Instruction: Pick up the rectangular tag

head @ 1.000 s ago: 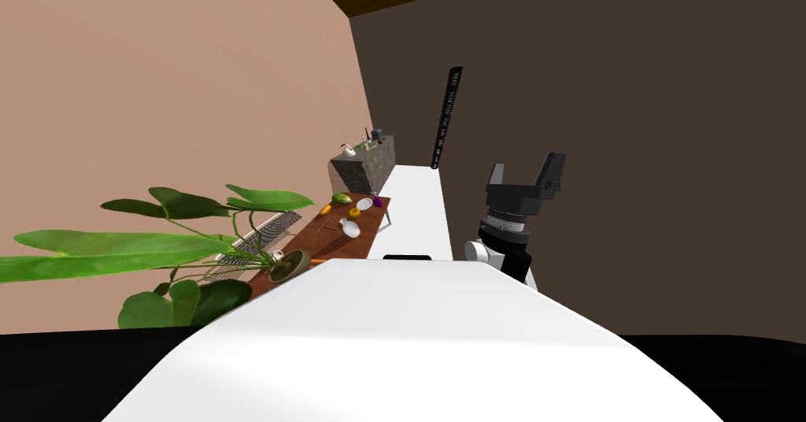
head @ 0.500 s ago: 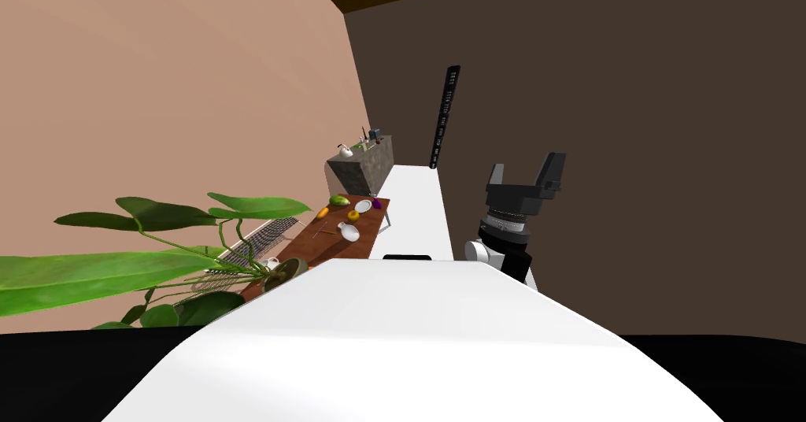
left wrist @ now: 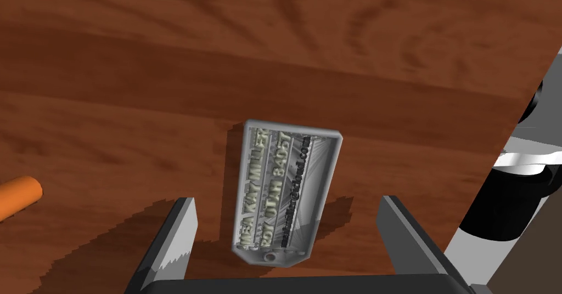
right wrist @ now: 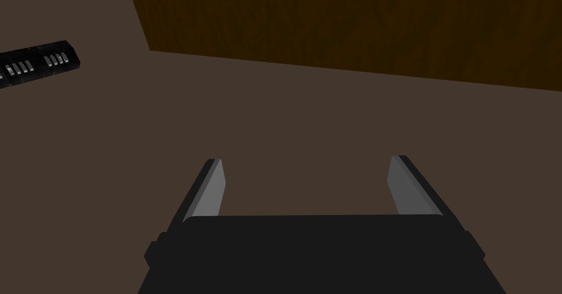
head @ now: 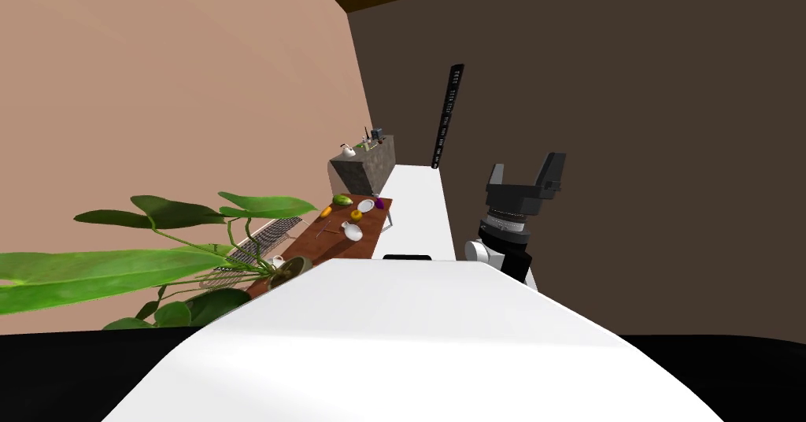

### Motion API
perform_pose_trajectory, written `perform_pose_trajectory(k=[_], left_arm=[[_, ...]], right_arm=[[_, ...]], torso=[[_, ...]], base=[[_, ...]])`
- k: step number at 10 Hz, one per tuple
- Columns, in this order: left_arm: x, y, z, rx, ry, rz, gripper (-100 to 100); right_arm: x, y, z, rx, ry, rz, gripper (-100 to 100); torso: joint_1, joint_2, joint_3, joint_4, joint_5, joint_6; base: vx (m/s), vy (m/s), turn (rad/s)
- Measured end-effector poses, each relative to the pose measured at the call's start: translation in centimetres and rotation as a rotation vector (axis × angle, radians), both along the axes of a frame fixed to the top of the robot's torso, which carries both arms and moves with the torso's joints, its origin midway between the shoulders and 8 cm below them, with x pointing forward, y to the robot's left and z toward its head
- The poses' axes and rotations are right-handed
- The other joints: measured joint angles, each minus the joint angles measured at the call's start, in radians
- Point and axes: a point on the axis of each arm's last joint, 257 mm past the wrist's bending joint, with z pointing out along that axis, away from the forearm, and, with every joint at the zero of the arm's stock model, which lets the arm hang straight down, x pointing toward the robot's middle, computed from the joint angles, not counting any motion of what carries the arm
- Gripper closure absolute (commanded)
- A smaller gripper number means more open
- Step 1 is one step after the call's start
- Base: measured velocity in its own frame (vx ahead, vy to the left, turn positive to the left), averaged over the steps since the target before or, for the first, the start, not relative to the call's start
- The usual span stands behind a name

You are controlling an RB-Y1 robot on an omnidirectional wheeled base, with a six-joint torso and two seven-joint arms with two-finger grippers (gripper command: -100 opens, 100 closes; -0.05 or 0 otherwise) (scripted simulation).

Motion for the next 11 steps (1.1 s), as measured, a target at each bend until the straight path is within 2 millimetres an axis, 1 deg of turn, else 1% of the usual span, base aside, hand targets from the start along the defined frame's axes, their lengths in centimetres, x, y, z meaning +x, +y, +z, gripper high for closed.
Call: perform_pose_trajectory(k=[4, 5, 6, 9, 10, 11], left_arm=[[0.5, -2.1, -1.2, -0.003, 0.001, -0.015, -100], [0.4, -2.3, -1.3, -0.003, 0.001, -0.018, 100], [0.4, -2.7, -1.4, -0.011, 0.003, -0.017, 100], [0.4, -2.7, -1.4, -0.011, 0.004, -0.019, 100], [0.4, -2.7, -1.4, -0.011, 0.004, -0.018, 0], [0.4, -2.7, -1.4, -0.011, 0.004, -0.018, 100]], right_arm=[[0.0, 0.0, 0.0, 0.0, 0.0, 0.0, 0], [0.0, 0.0, 0.0, 0.0, 0.0, 0.0, 0], [0.0, 0.0, 0.0, 0.0, 0.0, 0.0, 0], [0.0, 0.0, 0.0, 0.0, 0.0, 0.0, 0], [0.0, 0.0, 0.0, 0.0, 0.0, 0.0, 0], [0.0, 0.0, 0.0, 0.0, 0.0, 0.0, 0]], torso=[[0.0, -0.001, 0.0, 0.0, 0.0, 0.0], [0.0, 0.0, 0.0, 0.0, 0.0, 0.0], [0.002, 0.0, 0.0, 0.0, 0.0, 0.0], [0.005, 0.0, 0.0, 0.0, 0.001, -0.001], [0.005, 0.0, 0.0, 0.0, 0.001, -0.001], [0.005, 0.0, 0.0, 0.0, 0.001, -0.001]], base=[[0.014, 0.042, 0.034], [0.001, -0.006, -0.004], [0.0, 0.0, 0.0], [0.0, -0.002, -0.002], [0.0, 0.0, 0.0], [-0.005, -0.018, -0.034]])
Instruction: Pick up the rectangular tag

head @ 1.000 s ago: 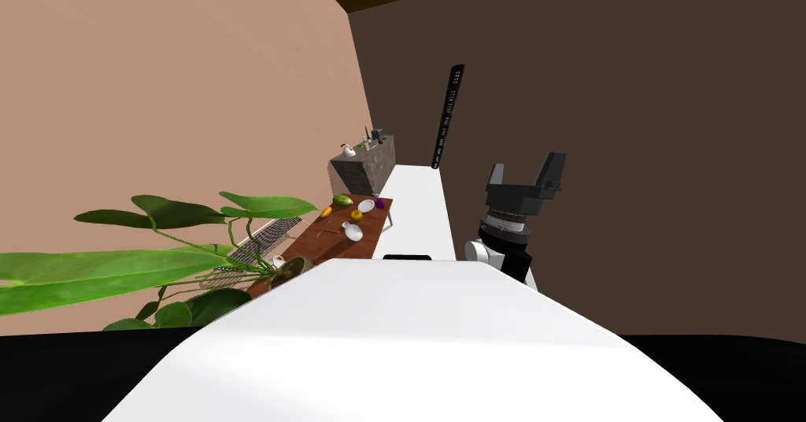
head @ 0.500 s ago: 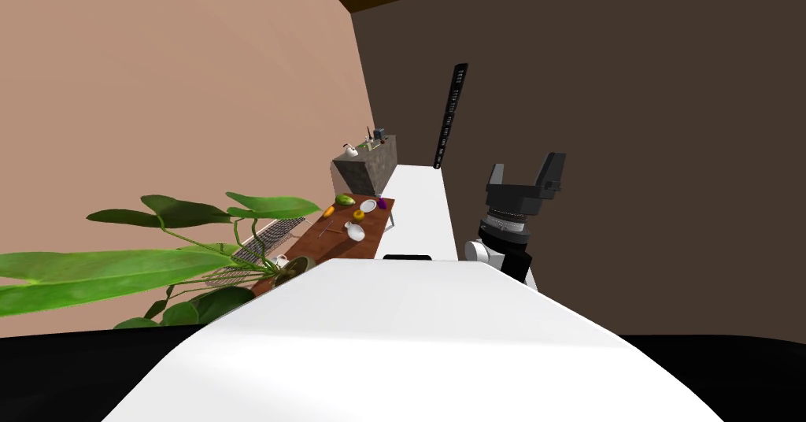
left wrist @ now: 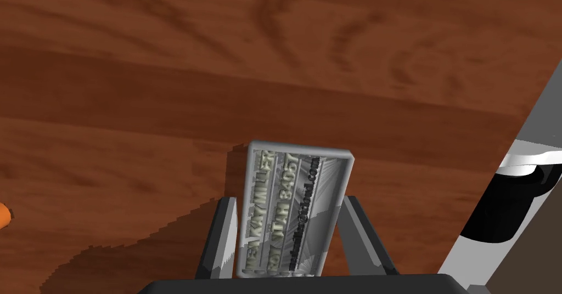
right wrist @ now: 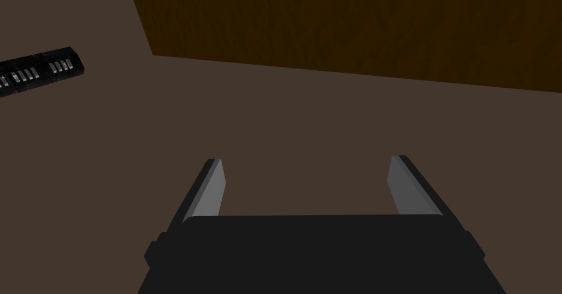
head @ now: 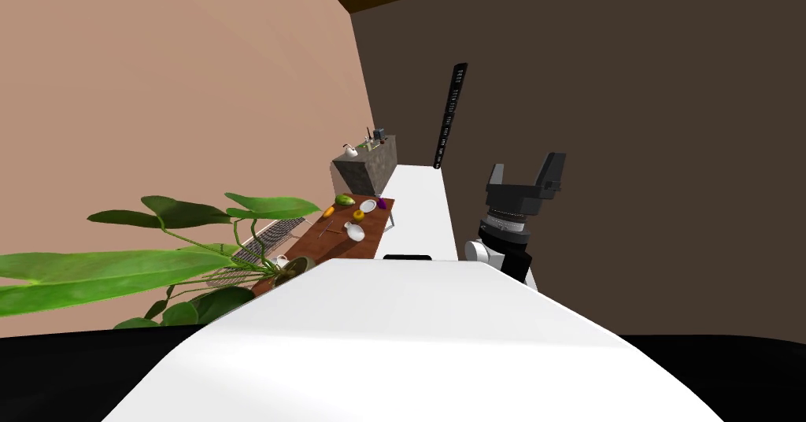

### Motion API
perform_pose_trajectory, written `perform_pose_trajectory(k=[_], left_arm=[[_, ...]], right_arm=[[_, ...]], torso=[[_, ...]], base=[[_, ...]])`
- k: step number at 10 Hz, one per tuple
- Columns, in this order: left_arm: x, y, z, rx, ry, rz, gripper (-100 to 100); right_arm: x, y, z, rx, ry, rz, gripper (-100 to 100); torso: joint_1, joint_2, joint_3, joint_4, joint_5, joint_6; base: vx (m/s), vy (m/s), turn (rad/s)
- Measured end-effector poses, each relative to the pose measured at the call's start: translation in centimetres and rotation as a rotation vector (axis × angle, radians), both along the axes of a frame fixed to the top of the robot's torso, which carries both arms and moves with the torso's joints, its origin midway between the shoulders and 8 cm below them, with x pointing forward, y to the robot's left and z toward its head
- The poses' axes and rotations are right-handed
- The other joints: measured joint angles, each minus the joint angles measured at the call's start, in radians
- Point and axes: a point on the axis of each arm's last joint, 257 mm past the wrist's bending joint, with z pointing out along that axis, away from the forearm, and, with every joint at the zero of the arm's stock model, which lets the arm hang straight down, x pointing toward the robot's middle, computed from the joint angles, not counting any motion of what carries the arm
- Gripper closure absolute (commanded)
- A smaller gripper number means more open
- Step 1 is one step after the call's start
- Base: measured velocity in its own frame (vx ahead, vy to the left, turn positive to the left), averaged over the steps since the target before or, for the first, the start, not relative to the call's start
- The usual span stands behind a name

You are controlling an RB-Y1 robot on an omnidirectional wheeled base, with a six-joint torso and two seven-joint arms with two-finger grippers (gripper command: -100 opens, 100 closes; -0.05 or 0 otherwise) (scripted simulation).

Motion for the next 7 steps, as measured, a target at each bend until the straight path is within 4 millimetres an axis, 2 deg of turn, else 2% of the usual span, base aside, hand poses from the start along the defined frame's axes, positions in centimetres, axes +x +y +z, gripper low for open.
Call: perform_pose_trajectory(k=[4, 6, 7], left_arm=[[-0.4, 3.6, 1.6, 0.015, -0.005, 0.023, 100], [-0.5, 4.1, 2.0, 0.014, -0.005, 0.023, 100], [-0.5, 4.0, 2.0, 0.013, -0.005, 0.024, 0]], right_arm=[[0.0, 0.0, 0.0, 0.0, 0.0, 0.0, 0], [0.0, 0.0, 0.0, 0.0, 0.0, 0.0, 0], [0.0, 0.0, 0.0, 0.0, 0.0, 0.0, 0]], torso=[[-0.006, 0.001, 0.0, 0.0, -0.001, 0.0], [-0.003, 0.001, 0.0, 0.0, -0.001, 0.0], [-0.001, 0.001, 0.0, 0.0, 0.0, 0.0]], base=[[-0.012, -0.078, -0.054], [-0.008, -0.016, 0.002], [0.0, 0.0, 0.0]])
